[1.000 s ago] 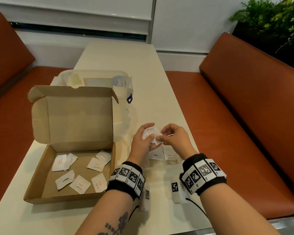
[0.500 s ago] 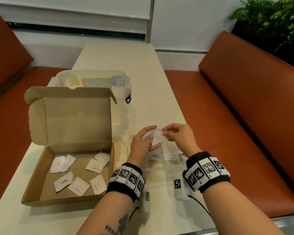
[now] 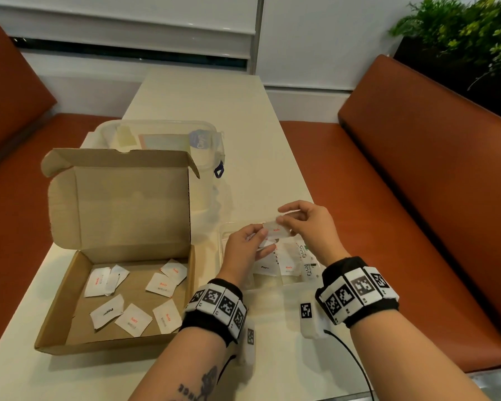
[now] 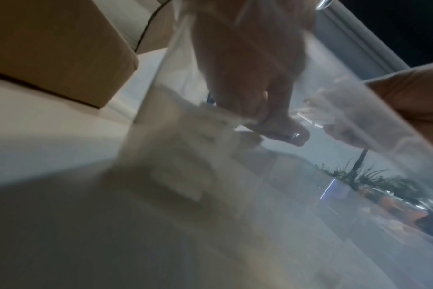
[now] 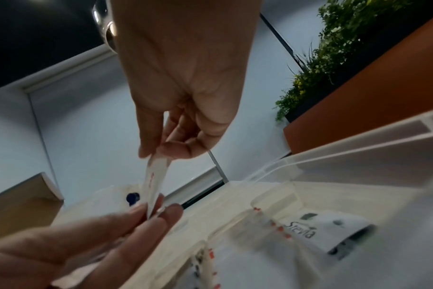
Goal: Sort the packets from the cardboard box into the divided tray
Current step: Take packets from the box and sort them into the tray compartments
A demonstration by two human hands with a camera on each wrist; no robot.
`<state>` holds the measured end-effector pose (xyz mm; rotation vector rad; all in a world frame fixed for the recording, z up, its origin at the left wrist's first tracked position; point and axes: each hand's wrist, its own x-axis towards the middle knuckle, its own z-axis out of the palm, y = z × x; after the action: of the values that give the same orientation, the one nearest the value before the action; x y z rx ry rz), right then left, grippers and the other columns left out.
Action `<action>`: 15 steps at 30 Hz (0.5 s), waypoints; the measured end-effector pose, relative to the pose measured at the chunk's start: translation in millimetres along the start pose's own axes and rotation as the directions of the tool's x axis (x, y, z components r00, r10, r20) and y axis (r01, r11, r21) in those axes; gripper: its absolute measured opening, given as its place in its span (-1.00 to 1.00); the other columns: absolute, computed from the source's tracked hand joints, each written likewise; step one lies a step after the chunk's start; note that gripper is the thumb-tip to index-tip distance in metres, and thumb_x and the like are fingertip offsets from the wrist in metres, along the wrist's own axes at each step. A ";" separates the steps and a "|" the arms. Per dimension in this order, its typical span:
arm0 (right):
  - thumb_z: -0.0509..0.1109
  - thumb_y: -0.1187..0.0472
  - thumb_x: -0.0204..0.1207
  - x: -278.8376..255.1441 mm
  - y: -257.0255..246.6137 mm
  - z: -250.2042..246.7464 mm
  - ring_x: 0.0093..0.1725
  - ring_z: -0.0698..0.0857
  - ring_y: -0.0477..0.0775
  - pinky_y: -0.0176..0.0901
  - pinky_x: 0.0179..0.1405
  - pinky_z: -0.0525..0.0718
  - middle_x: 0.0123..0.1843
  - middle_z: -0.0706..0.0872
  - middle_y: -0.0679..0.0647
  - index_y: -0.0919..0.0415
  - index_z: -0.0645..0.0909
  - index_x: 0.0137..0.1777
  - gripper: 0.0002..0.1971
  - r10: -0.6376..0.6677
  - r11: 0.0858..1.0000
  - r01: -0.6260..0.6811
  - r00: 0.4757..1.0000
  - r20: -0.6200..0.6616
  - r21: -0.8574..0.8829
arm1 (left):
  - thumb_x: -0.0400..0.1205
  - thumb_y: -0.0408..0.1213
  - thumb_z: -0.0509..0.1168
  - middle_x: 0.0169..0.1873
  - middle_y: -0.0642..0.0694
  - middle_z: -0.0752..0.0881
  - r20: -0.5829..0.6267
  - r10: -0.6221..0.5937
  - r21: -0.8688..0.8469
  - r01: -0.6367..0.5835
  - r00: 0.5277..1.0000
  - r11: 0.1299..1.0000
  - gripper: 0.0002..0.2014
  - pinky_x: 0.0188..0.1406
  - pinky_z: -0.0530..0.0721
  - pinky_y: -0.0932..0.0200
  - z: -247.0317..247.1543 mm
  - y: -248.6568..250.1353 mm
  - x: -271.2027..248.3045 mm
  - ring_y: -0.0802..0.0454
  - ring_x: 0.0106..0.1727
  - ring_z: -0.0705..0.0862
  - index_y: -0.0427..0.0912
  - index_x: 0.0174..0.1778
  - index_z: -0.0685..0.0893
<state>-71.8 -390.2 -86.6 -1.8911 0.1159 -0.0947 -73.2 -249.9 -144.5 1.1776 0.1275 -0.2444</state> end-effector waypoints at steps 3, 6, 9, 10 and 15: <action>0.54 0.20 0.44 2.2 -3.6 2.0 -0.39 0.67 -0.11 -0.35 -0.40 0.64 -0.34 0.76 0.09 0.24 0.74 -0.10 -0.88 0.002 1.000 -0.003 0.999 -0.034 -0.024 | 0.68 -0.40 0.25 0.07 -0.22 0.71 -0.006 -0.005 -0.014 0.005 1.000 1.000 -0.82 0.02 0.77 0.19 -0.4 0.2 0.6 0.06 -0.07 0.80 -0.37 0.12 0.69; 0.55 0.25 0.43 1.2 -5.2 3.9 -0.49 0.61 -0.13 -0.33 -0.42 0.62 -0.45 0.70 0.06 0.31 0.73 -0.19 -0.89 0.020 0.996 -0.018 0.999 0.033 -0.083 | 0.70 -0.40 0.22 0.14 -0.30 0.73 0.002 -0.010 -0.003 0.011 1.000 1.000 -0.77 0.10 0.75 0.16 -1.7 0.6 1.0 0.02 -0.03 0.80 -0.41 0.19 0.67; 0.55 0.31 0.42 1.0 -7.0 5.8 -0.47 0.62 -0.08 -0.28 -0.39 0.64 -0.44 0.70 0.08 0.26 0.70 -0.18 -0.93 -0.005 0.997 0.007 1.000 0.024 -0.080 | 0.71 -0.40 0.21 0.13 -0.33 0.73 0.001 -0.008 -0.013 0.008 1.000 1.000 -0.77 0.07 0.76 0.18 -1.2 2.1 -0.7 -0.07 0.03 0.79 -0.41 0.19 0.67; 0.55 0.31 0.42 1.7 -7.5 5.5 -0.46 0.62 -0.06 -0.27 -0.37 0.66 -0.42 0.70 0.09 0.25 0.68 -0.16 -0.91 -0.007 0.996 0.007 1.000 0.001 -0.094 | 0.71 -0.39 0.22 0.12 -0.33 0.74 -0.003 -0.009 -0.025 0.009 1.000 1.000 -0.77 0.06 0.76 0.20 -1.0 2.6 -1.6 -0.11 0.05 0.79 -0.41 0.18 0.67; 0.53 0.31 0.43 5.1 -7.9 4.3 -0.44 0.59 -0.06 -0.20 -0.32 0.66 -0.39 0.68 0.10 0.24 0.66 -0.14 -0.91 -0.031 0.979 0.028 0.999 -0.013 -0.203 | 0.63 -0.35 0.34 0.12 -0.36 0.71 -0.028 0.002 -0.055 -0.004 1.000 0.998 -0.72 0.06 0.76 0.17 0.2 3.0 -1.3 -0.14 0.05 0.78 -0.50 0.16 0.65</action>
<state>-65.9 -384.2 -80.4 -2.0968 0.1123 -0.1220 -73.7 -248.9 -141.5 1.1264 0.1563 -0.2203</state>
